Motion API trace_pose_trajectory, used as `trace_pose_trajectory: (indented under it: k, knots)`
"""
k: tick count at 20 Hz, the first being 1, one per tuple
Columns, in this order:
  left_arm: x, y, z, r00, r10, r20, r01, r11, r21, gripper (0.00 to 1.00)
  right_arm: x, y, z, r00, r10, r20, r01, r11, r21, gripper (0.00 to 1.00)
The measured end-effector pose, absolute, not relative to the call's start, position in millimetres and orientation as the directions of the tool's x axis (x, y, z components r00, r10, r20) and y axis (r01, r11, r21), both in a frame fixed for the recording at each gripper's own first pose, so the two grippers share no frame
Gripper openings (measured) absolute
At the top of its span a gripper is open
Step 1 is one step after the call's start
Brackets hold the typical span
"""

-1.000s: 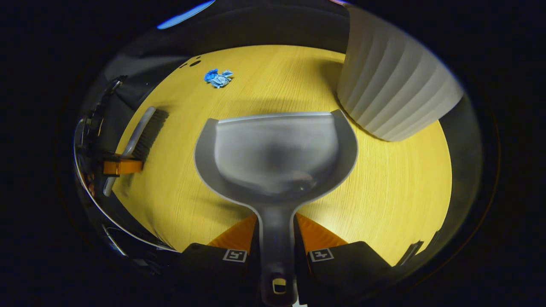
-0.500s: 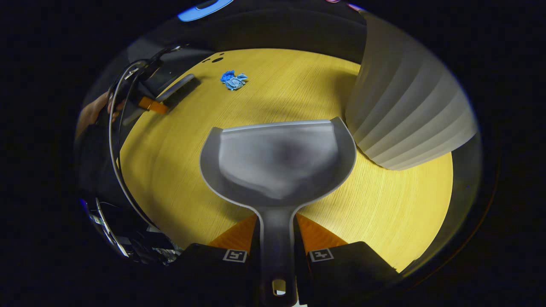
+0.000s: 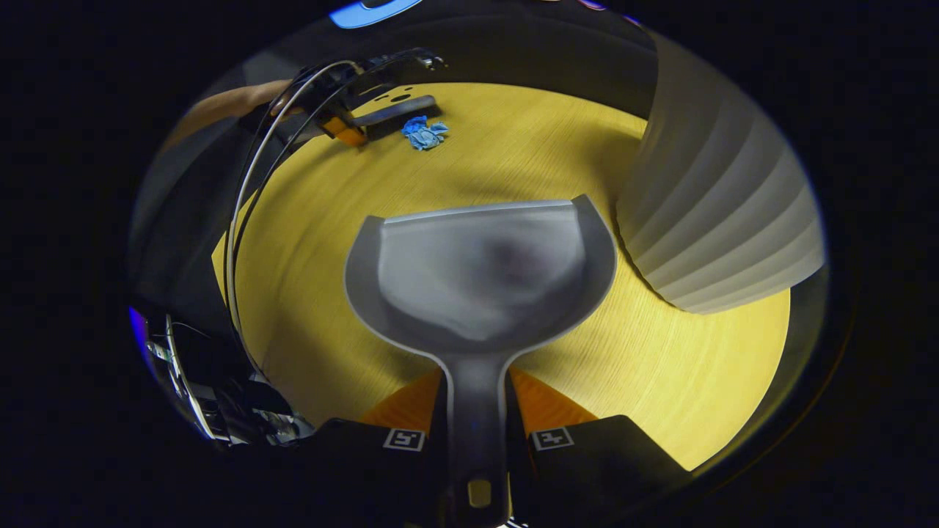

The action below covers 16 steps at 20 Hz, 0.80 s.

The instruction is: Pick up the small broom and dustpan from the desktop, sweep the trash into the dustpan with the broom, and then empty the trash into the garbage bin.

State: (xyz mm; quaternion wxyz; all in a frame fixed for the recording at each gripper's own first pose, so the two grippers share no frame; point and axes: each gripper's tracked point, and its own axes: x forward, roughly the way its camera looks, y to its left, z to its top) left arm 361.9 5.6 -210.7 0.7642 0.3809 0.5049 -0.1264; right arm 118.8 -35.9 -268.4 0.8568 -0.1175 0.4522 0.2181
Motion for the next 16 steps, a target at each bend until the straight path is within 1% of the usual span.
trace_pose_trajectory:
  k: [3,5,8,10,13,14,15,16]
  knots:
    - [356.3,-32.3,-204.0,0.432,0.121,-0.894,0.683,0.603,0.412,0.27,118.4,-34.5,-269.6,0.484,0.275,-0.831,-0.485,0.874,0.007,0.38]
    - [336.7,-50.6,-202.2,0.396,0.078,-0.915,0.759,0.533,0.374,0.27,118.5,-33.2,-271.7,0.482,0.284,-0.829,-0.469,0.882,0.03,0.38]
    - [321.6,-65.6,-214.0,0.341,0.02,-0.94,0.804,0.512,0.303,0.27,116.9,-31.9,-271.6,0.482,0.283,-0.829,-0.479,0.878,0.022,0.37]
    - [295.1,-78.2,-229.4,0.272,-0.017,-0.962,0.835,0.501,0.228,0.28,117.0,-32.3,-275.8,0.48,0.286,-0.83,-0.476,0.879,0.028,0.37]
    - [254.9,-98.4,-238.5,0.181,-0.061,-0.981,0.882,0.452,0.135,0.27,117.5,-33.5,-276.2,0.489,0.295,-0.821,-0.472,0.881,0.036,0.38]
    - [251.0,-105.7,-236.5,0.178,-0.085,-0.98,0.882,0.455,0.121,0.27,117.5,-34.0,-277.0,0.492,0.297,-0.818,-0.473,0.88,0.036,0.38]
    - [248.1,-106.8,-234.6,0.183,-0.104,-0.978,0.874,0.472,0.113,0.27,117.1,-33.5,-276.9,0.496,0.3,-0.815,-0.474,0.88,0.036,0.37]
    - [241.7,-108.0,-234.0,0.17,-0.123,-0.978,0.862,0.499,0.087,0.27,116.9,-34.1,-276.8,0.502,0.305,-0.81,-0.476,0.879,0.036,0.37]
